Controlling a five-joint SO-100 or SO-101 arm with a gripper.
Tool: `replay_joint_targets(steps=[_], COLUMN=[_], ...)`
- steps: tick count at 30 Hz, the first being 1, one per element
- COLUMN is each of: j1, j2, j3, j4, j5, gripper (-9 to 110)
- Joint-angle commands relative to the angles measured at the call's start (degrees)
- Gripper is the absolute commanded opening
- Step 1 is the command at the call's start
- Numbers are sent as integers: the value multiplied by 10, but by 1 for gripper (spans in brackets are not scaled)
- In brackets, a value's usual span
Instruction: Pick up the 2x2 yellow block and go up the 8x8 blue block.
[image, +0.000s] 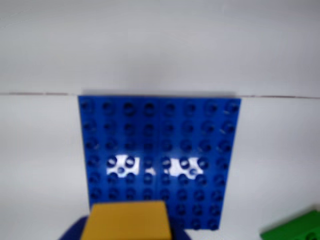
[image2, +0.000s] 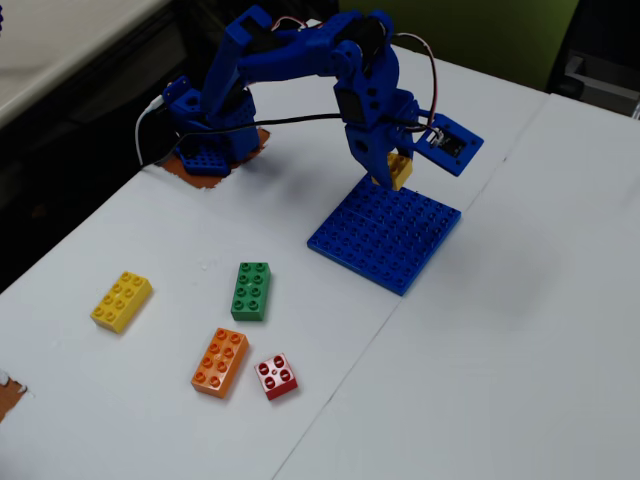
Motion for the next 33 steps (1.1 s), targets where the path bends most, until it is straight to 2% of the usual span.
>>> replay_joint_targets(steps=[1,33], j1=[8,50], j2=[32,21], j3=[1,-11], j4=[5,4], j5=[-7,-21], gripper=[0,0])
